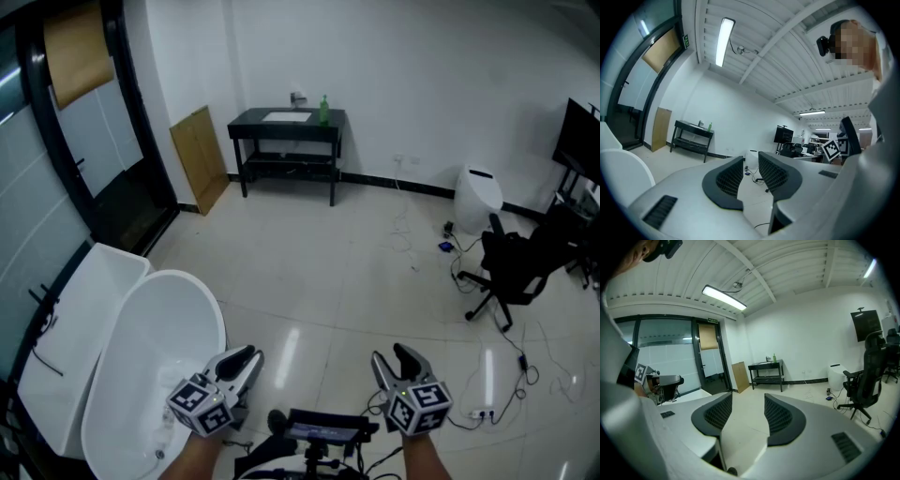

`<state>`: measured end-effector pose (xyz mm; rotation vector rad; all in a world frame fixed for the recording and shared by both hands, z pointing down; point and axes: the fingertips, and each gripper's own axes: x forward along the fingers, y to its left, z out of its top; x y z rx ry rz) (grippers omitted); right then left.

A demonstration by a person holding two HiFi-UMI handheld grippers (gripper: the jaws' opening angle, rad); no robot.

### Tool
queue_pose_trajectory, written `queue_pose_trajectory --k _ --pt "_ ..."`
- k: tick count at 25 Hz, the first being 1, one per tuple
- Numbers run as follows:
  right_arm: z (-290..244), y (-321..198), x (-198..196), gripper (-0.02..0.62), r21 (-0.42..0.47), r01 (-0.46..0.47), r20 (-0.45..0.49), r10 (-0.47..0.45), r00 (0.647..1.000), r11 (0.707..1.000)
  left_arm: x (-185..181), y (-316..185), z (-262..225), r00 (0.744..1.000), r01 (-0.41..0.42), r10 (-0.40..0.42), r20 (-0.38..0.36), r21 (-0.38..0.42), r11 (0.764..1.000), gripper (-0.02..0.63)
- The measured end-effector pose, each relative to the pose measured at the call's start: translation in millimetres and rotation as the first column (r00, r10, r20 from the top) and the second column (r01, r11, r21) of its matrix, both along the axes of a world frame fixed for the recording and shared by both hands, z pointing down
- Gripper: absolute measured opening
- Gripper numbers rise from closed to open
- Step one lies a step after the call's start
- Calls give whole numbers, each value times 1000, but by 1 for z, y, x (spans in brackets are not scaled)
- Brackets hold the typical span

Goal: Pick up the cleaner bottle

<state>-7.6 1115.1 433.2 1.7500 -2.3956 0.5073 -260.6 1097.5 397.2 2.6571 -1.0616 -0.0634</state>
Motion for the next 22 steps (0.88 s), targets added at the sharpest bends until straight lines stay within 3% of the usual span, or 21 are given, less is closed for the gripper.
queue_pose_trajectory --k 9,22 --pt "-2 -68 -13 210 1 -27 -27 27 999 1000 -4 -80 11 999 -35 35 -17 -9 999 97" --pt "-5 -211 -53 210 -20 -112 -39 111 993 994 -47 -235 15 996 -90 90 19 -9 996 95"
